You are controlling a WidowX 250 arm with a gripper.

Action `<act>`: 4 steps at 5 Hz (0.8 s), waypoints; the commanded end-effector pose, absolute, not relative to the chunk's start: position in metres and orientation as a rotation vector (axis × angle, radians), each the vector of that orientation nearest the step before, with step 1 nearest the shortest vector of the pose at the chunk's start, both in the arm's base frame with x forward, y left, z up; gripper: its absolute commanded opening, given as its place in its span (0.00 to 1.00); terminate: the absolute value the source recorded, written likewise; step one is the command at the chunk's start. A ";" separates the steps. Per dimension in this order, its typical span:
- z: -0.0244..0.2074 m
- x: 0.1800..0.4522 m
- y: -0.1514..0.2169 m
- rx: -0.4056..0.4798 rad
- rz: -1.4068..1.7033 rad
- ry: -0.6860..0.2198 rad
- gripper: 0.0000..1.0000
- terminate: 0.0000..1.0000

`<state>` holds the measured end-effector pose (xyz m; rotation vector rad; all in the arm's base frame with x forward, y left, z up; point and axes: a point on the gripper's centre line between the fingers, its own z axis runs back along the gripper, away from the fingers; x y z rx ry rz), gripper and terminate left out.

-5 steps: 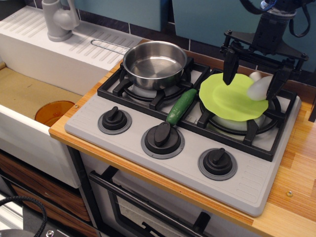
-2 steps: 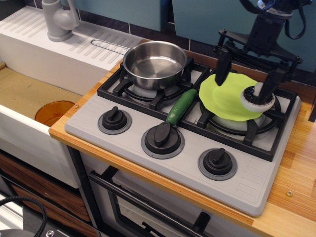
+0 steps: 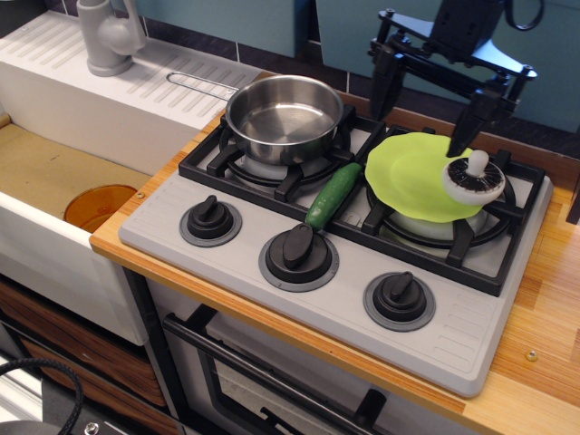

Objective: Put mushroom on plate and pickle in pot or pan on stove

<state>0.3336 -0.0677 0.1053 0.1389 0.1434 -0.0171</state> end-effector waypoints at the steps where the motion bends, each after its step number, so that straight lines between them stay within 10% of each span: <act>1: 0.127 0.338 -0.067 0.128 -0.010 0.080 1.00 0.00; 4: 0.131 0.324 -0.033 0.164 -0.027 -0.115 1.00 0.00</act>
